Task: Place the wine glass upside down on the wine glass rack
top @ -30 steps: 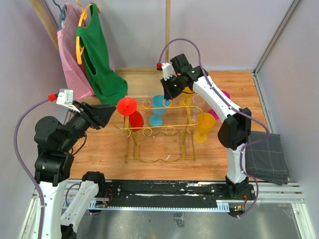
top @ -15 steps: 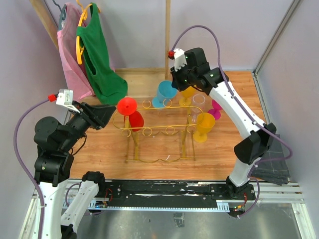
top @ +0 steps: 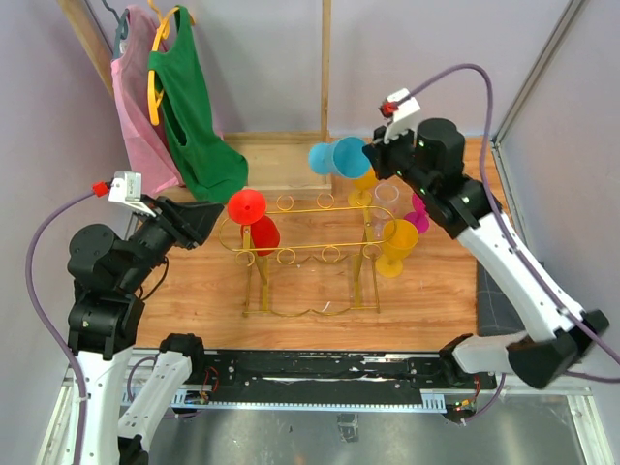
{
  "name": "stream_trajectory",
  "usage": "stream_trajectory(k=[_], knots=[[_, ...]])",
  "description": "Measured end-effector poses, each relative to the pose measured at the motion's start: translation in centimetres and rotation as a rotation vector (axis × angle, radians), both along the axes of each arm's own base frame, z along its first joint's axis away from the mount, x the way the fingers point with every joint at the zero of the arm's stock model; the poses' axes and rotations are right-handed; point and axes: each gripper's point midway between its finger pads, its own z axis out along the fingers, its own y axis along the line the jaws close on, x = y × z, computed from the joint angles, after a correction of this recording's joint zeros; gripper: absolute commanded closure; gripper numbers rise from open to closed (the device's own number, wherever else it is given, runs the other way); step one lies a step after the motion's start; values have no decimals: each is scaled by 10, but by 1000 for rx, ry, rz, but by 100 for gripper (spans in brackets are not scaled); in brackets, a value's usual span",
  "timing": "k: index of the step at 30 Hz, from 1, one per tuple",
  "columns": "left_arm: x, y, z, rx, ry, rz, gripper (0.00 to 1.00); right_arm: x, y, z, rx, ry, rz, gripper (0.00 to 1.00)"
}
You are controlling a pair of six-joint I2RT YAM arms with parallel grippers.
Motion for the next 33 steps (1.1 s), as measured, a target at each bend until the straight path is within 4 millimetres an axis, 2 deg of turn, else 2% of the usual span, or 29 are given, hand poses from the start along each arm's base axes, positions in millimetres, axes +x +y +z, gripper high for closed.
stream_trajectory(k=[4,10,16,25,33], knots=[[3,3,3,-1,-12,20,57,-27,-22,30,96,-129,-38,99],[4,2,14,-16,-58,15,57,-71,-50,91,298,-333,-52,99],[9,-19,32,-82,-89,-104,57,-115,-59,122,486,-419,29,99],[23,-55,41,-219,-41,-341,55,-165,-40,160,620,-454,280,99],[6,-66,68,-282,-106,-466,55,-183,-3,197,633,-437,542,99]])
